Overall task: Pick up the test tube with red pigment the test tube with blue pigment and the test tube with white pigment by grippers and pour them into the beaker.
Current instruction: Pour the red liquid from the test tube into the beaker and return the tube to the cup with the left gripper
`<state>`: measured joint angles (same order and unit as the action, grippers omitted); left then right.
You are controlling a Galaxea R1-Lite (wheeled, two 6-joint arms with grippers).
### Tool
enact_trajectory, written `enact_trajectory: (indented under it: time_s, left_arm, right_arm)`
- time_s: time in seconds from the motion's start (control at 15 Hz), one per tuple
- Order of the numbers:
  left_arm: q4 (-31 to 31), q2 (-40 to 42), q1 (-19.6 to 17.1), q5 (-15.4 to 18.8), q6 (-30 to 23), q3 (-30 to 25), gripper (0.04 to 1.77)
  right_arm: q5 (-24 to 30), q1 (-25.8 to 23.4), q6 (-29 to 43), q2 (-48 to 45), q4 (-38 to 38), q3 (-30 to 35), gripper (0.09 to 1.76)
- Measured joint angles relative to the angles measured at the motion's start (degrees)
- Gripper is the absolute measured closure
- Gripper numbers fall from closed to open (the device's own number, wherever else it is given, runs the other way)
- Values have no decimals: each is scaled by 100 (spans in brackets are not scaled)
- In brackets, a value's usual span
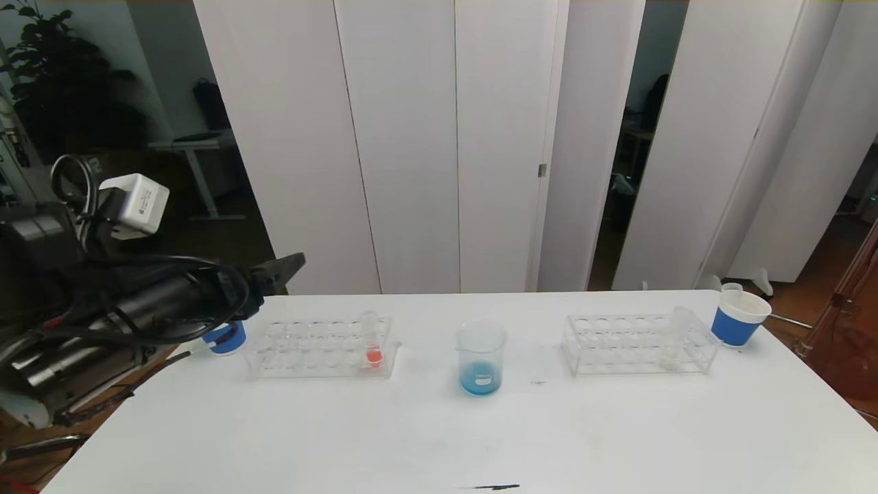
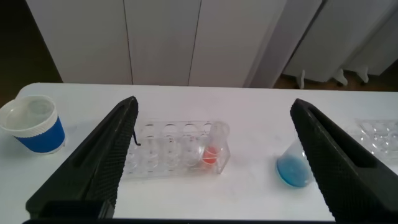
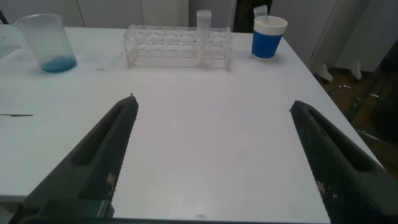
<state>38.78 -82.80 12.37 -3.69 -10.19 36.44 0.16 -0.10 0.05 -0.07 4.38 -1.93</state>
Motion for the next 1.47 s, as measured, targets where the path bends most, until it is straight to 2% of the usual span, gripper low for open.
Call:
enact_trajectory:
  time_s: [0.33, 0.87, 1.0, 1.13, 1.47]
  left_arm:
    - [1885, -1301, 538, -907, 35, -629, 6]
    - [3526, -2719, 1075, -1664, 27, -1290, 6]
    - [3812, -3067, 1172, -1965, 24, -1301, 6]
    - [3842, -3362, 1218, -2215, -26, -1174, 6]
    - [3884, -3699, 1201, -2215, -26, -857, 6]
  right_arm:
    - [0, 0, 2, 0, 0, 0, 10]
    - [0, 0, -2, 0, 0, 0, 10]
    - [0, 0, 0, 0, 0, 0, 10]
    - [0, 0, 0, 0, 2, 0, 10]
    - [0, 0, 2, 0, 0, 0, 10]
